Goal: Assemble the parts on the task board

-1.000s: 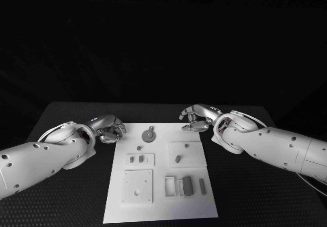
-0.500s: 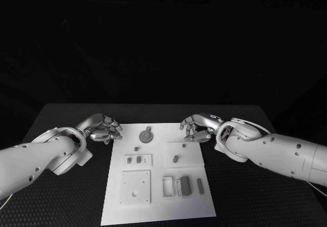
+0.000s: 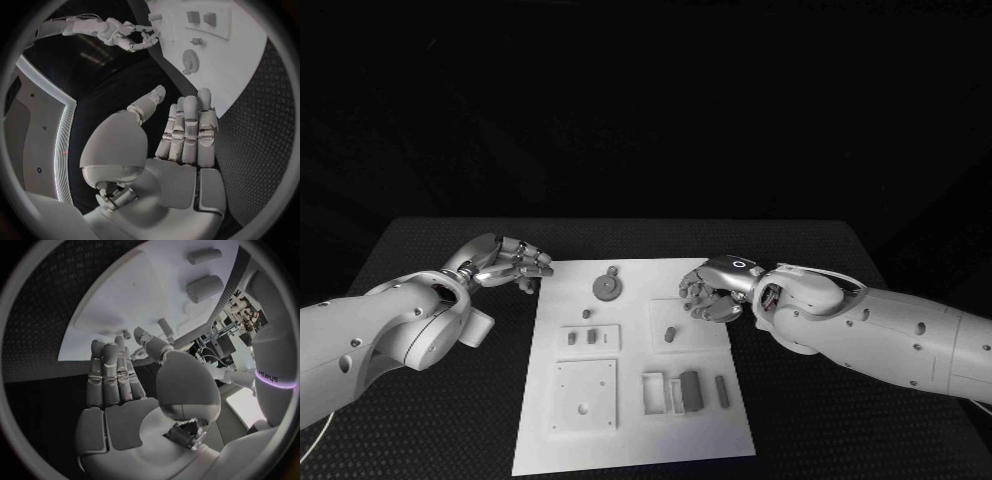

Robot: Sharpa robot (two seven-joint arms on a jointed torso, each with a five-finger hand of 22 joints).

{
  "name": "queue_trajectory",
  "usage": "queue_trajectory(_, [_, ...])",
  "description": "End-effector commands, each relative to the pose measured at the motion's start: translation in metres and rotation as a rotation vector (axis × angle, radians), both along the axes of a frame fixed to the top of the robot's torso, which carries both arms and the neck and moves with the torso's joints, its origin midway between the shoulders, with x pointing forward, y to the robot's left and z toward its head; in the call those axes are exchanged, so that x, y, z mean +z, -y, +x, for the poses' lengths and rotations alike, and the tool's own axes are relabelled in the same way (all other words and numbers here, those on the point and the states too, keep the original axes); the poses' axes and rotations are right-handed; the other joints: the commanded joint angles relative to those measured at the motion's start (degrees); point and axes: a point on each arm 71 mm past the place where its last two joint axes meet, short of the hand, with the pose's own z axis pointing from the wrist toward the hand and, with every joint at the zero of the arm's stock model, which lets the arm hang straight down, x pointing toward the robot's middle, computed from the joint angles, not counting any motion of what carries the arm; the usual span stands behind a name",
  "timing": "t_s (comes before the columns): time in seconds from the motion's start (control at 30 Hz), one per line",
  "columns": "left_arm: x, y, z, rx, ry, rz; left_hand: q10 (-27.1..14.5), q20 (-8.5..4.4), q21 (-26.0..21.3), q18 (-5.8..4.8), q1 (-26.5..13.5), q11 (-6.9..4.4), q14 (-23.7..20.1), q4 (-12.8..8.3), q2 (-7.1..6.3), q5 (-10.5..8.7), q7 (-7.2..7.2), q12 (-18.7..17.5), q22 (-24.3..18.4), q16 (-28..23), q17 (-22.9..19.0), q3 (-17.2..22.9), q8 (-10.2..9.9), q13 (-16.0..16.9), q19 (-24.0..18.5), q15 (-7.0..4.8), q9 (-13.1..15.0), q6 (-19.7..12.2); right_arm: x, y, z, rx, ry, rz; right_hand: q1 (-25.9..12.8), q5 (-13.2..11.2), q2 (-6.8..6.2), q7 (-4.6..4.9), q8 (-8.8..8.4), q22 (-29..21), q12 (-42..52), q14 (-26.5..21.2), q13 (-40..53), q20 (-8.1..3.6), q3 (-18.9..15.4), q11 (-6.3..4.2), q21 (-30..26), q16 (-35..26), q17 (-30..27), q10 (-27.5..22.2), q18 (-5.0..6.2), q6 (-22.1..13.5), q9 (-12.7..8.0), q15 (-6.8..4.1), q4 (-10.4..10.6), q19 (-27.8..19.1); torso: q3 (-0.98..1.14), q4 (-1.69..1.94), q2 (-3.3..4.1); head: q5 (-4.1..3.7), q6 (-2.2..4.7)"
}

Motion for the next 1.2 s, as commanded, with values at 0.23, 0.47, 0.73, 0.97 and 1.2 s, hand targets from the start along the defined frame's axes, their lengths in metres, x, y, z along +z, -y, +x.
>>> queue_trajectory(0.23, [0.003, -0.001, 0.000, -0.004, 0.002, -0.095, -0.42, 0.27, -1.17, 2.13, -0.47, 0.24, -0.20, 0.04, 0.34, 0.24, -0.09, 0.11, -0.89, -1.44, -0.50, -0.30, 0.22, -0.50, -0.46, 0.37, -0.09, -0.59, -0.009, -0.004, -0.004, 0.007, 0.080, -0.071, 1.94, -0.09, 0.63, 1.07, -0.17, -0.14, -4.71, -0.24, -3.20, 0.10, 0.57, 2.54, -0.41, 0.05, -0.46, -4.22, 0.64, 1.01, -0.74, 2.14, -0.08, 0.41, 0.03, 0.02, -0.03, 0.37, -0.27])
queue_trajectory(0.47, [0.003, -0.001, 0.000, -0.003, -0.003, -0.097, -0.50, 0.30, -1.37, 2.10, -0.57, 0.28, -0.18, 0.06, 0.41, 0.25, -0.08, 0.12, -1.05, -1.65, -0.55, -0.39, 0.24, -0.62, -0.44, 0.40, -0.10, -0.62, -0.009, -0.006, -0.007, 0.017, 0.110, -0.051, 2.62, -0.09, 1.80, 0.69, 0.34, -0.27, -5.86, 0.19, -4.32, 0.10, 0.79, 2.66, -0.60, -0.05, -0.79, -3.58, 0.64, 2.10, -0.84, 2.24, -0.07, 0.82, 0.01, -0.04, -0.03, 0.34, -0.30])
queue_trajectory(0.73, [0.002, -0.002, 0.001, -0.002, -0.006, -0.097, -0.57, 0.33, -1.58, 2.07, -0.74, 0.31, -0.15, 0.10, 0.52, 0.25, -0.05, 0.14, -1.21, -1.84, -0.59, -0.51, 0.25, -0.76, -0.40, 0.44, -0.13, -0.68, -0.013, -0.007, -0.008, 0.016, 0.126, -0.051, 2.39, -0.09, 3.60, -0.17, 1.28, -0.32, -6.03, 0.74, -5.17, -0.04, 0.60, 1.96, -0.73, -0.06, -1.08, -0.57, 0.64, 4.19, -0.93, 1.58, -0.07, 1.39, 0.10, -0.04, -0.02, 0.36, -0.29])
queue_trajectory(0.97, [0.002, -0.002, 0.001, 0.000, -0.007, -0.096, -0.59, 0.33, -1.68, 2.06, -0.87, 0.32, -0.10, 0.12, 0.62, 0.24, -0.02, 0.16, -1.29, -1.93, -0.59, -0.58, 0.23, -0.83, -0.34, 0.45, -0.16, -0.76, -0.019, -0.010, -0.009, 0.009, 0.121, -0.060, 1.79, -0.10, 6.08, -0.65, 1.82, -0.31, -6.25, 1.05, -5.76, -0.07, 0.62, 1.48, -0.89, -0.08, -1.25, 1.43, 0.64, 5.49, -0.99, 1.12, -0.02, 1.55, 0.08, 0.03, -0.02, 0.39, -0.33])
queue_trajectory(1.2, [0.002, -0.004, 0.002, 0.004, -0.010, -0.095, -0.63, 0.33, -1.75, 2.07, -0.91, 0.33, -0.06, 0.09, 0.61, 0.24, 0.00, 0.16, -1.34, -1.99, -0.59, -0.65, 0.21, -0.89, -0.30, 0.45, -0.18, -0.84, -0.020, -0.010, -0.009, 0.010, 0.120, -0.070, 1.06, -0.10, 3.97, -0.78, 1.83, -0.16, -6.73, 1.45, -6.28, -0.20, 0.02, 1.39, -0.75, 0.12, -1.26, 2.14, 0.64, 5.75, -1.19, 1.03, 0.11, 1.95, 0.00, 0.03, -0.02, 0.26, -0.39])
